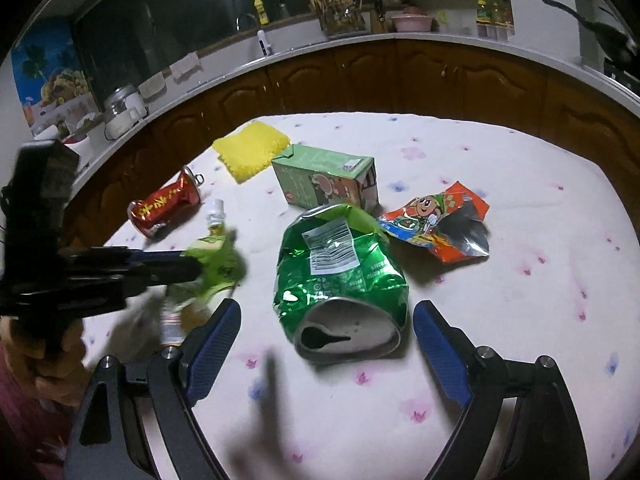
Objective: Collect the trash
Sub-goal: 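Grasp the green-yellow spout pouch with the left tool while the right tool grasps the crushed green can, then carry the pouch and green can over the bin and open both tools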
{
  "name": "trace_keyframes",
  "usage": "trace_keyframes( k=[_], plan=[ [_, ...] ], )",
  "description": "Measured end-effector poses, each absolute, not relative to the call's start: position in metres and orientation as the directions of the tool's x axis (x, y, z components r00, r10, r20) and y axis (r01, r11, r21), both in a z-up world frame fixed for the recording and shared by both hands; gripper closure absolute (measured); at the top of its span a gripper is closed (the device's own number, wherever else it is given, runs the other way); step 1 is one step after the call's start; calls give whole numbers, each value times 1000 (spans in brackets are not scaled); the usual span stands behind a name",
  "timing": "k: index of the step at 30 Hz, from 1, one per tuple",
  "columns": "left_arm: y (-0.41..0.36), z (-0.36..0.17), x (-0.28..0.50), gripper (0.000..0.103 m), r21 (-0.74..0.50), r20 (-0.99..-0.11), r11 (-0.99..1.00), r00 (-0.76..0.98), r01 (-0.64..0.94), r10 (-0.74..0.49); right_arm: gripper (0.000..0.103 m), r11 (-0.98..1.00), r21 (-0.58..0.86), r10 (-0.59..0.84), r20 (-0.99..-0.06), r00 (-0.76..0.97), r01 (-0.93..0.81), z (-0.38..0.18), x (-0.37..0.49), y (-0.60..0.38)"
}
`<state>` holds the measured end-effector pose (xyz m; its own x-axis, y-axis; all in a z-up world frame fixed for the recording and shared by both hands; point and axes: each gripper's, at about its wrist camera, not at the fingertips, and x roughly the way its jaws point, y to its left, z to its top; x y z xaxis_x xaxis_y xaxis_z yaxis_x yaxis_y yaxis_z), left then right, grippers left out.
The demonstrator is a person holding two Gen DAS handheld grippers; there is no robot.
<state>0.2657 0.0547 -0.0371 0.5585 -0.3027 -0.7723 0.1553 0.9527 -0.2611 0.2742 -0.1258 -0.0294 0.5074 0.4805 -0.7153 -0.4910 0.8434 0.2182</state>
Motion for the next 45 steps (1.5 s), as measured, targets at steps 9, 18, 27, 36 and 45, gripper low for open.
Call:
trace_keyframes(
  k=[9,18,27,36,45],
  plan=[
    [62,-33,257,92,-289,-758,944,563,162,-329,29,847,185,455,-735,502,-498,-34,283,-115],
    [60,-15,246,93,-305,-727,936,593,174,-347,29,866,254,478,-678,559,-431,-18,261,-145],
    [23,5,238,93,-332,-682,907,598,259,-420,29,892,331,452,-604,657,-308,9,215,-208],
    [-30,20,230,93,-328,-659,875,578,357,-482,29,920,337,371,-577,727,-202,20,172,-266],
    [-96,33,223,93,-303,-649,830,537,467,-539,29,933,343,292,-552,781,-106,31,136,-316]
  ],
)
